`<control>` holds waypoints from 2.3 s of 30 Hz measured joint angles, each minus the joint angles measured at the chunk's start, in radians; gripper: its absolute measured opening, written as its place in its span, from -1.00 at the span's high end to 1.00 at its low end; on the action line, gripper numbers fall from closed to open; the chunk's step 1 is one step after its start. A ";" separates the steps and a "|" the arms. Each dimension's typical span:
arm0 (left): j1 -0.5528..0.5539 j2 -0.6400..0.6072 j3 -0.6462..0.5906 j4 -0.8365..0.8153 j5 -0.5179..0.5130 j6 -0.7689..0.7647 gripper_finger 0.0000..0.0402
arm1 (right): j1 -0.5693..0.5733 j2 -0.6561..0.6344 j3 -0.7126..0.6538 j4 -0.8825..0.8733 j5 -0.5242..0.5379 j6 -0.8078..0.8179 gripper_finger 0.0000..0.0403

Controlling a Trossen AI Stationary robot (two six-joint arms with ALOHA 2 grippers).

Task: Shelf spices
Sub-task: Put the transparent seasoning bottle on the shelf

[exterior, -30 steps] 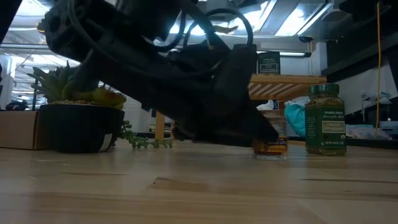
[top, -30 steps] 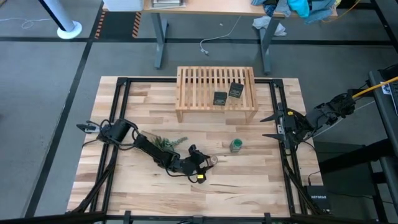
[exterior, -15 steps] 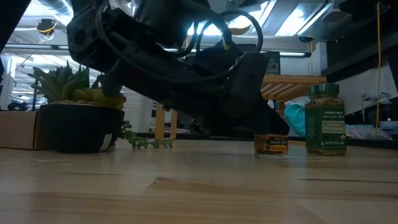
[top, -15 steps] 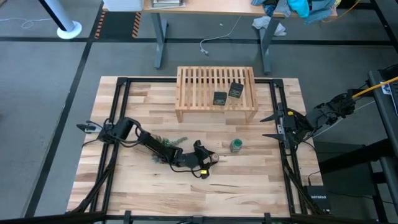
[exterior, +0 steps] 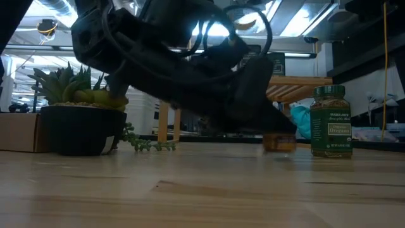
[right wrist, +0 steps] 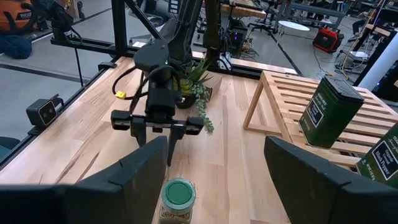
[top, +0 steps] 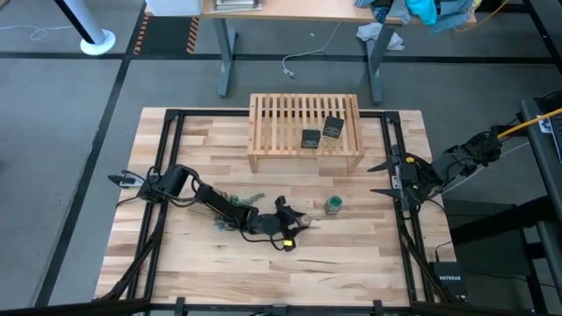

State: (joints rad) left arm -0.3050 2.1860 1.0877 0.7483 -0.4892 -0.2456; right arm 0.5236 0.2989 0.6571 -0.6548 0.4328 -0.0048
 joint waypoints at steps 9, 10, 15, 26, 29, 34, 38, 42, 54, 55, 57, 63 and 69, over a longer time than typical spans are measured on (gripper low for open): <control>0.000 -0.095 0.055 -0.017 -0.003 0.258 0.15 | 0.000 0.000 0.000 0.000 0.000 0.000 -0.36; 0.000 -0.113 0.055 -0.020 -0.004 0.280 0.15 | 0.000 0.000 0.000 0.000 0.000 0.000 -0.36; 0.000 -0.231 0.057 -0.162 -0.076 0.344 0.15 | 0.000 0.000 0.000 0.001 0.000 0.000 -0.36; 0.083 -0.527 0.057 -0.526 -0.202 0.434 0.15 | 0.000 0.000 0.000 0.003 0.000 0.000 -0.36; 0.149 -0.590 0.057 -0.579 -0.183 0.431 0.15 | 0.000 0.000 0.000 0.005 0.000 0.000 -0.36; 0.286 -0.641 0.057 -0.641 -0.030 0.427 0.15 | 0.000 0.000 0.000 0.027 0.000 0.000 -0.36; 0.402 -0.642 0.056 -0.647 0.071 0.422 0.15 | 0.000 0.000 0.000 0.045 0.000 0.000 -0.36; 0.511 -0.641 0.056 -0.673 0.229 0.333 0.15 | 0.000 0.000 0.000 0.064 0.000 0.000 -0.36; 0.586 -0.639 0.056 -0.721 0.440 0.246 0.15 | 0.000 0.000 0.000 0.060 0.000 0.000 -0.36; 0.583 -0.639 0.056 -0.739 0.440 0.245 0.15 | 0.000 0.000 0.000 0.060 0.000 0.000 -0.36; 0.579 -0.637 0.054 -0.766 0.441 0.241 0.15 | 0.000 0.000 0.000 0.060 0.000 0.000 -0.36; 0.579 -0.603 0.044 -0.747 0.440 0.253 0.15 | 0.000 0.000 0.000 0.062 0.000 0.000 -0.36; 0.579 -0.578 0.044 -0.700 0.439 0.279 0.15 | 0.000 0.000 0.000 0.061 0.000 0.000 -0.36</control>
State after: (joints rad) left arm 0.2741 1.6077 1.1316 0.0482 -0.0500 0.0338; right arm 0.5234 0.2987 0.6569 -0.5939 0.4332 -0.0048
